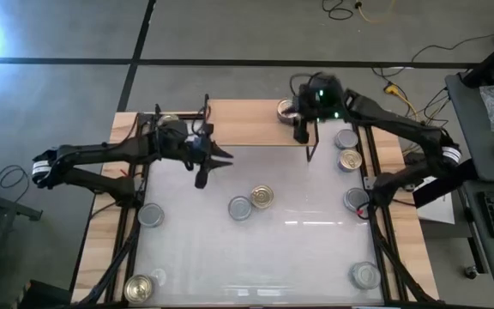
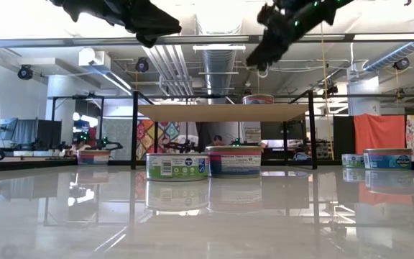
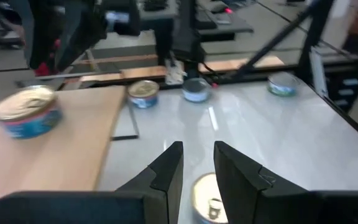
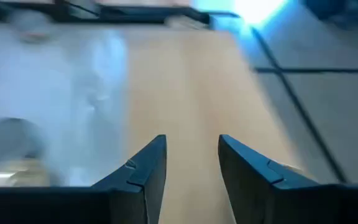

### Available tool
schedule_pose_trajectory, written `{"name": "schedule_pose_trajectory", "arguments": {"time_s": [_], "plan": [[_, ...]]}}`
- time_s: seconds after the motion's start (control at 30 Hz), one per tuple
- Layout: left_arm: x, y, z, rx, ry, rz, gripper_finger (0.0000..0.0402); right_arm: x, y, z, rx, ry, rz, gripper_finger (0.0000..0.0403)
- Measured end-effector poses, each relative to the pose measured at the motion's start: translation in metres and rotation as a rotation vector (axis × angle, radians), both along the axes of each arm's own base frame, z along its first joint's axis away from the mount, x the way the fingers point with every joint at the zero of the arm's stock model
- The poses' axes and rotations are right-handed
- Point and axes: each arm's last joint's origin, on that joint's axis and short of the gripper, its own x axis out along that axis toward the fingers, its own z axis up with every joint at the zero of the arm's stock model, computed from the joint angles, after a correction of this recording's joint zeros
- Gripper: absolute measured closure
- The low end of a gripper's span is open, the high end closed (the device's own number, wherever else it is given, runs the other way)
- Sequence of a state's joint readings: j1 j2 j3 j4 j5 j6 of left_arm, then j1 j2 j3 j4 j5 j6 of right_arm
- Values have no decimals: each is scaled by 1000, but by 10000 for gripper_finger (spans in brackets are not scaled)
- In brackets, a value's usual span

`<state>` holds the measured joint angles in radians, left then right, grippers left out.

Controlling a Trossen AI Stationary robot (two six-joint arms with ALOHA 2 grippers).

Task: Stack canned seafood by type on shelf
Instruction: Adjust the green tuna can on the table

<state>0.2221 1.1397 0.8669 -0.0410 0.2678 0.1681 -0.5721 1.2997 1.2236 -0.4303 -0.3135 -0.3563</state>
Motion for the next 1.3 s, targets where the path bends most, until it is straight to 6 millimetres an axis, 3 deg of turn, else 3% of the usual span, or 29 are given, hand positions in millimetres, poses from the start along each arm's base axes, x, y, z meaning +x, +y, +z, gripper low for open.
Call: {"name": "schedule_pose_trajectory", "arguments": {"time_s": [0.17,0.33,0.53,0.67,0.83,1.0,1.17,1.3], "plan": [[11,-25,-10,32,53,-18,326,25,69,-14,-34,74,97,269],[16,-59,-27,-29,134,-49,326,35,132,-35,-34,146,126,266],[19,-98,-76,-98,157,1,326,31,189,-74,33,149,53,256],[32,-104,-105,-132,124,140,326,37,218,-101,73,101,56,255],[48,-104,-146,-161,301,270,326,52,235,-125,79,66,-28,256],[48,-105,-169,-157,445,315,326,78,238,-148,85,32,-177,252],[31,-104,-161,-153,588,373,326,101,238,-171,41,78,-297,255],[4,-111,-143,-146,671,393,326,113,231,-179,31,130,-367,259]]}}
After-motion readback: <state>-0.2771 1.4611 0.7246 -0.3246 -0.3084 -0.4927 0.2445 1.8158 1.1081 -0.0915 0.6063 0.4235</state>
